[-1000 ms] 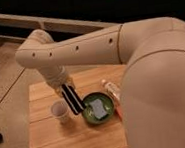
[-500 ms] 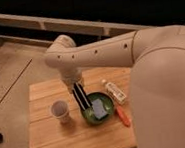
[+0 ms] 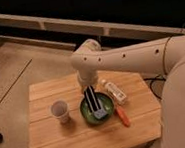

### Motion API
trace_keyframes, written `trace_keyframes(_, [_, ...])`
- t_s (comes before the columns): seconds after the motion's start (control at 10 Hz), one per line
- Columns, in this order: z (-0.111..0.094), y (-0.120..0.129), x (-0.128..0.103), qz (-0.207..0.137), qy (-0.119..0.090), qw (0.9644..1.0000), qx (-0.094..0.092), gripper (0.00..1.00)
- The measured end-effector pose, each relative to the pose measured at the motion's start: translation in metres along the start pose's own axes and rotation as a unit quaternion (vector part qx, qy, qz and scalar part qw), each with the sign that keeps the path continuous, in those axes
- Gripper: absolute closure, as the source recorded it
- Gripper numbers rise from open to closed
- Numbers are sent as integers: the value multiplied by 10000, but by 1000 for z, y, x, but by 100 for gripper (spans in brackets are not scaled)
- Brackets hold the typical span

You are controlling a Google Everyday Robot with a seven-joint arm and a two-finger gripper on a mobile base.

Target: Place the eraser on the white sponge

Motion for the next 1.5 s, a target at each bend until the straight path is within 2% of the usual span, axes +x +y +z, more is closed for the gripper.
trace_keyframes(0.2, [0,0,0,-2,0,10000,-4,100])
trace_keyframes(0.4, [24,-36,16,469,197,9987,50,100])
trace_keyframes(0.6, [43,-57,33,785,377,9962,6,100])
trace_keyframes(0.9, [68,-76,41,1079,537,9927,-99,100])
trace_keyframes(1.2, [80,-67,23,999,530,9927,-415,100])
trace_keyframes(1.3, [83,-55,10,908,480,9923,-690,100])
trace_keyframes(1.5, [90,-32,0,694,511,9913,-991,100])
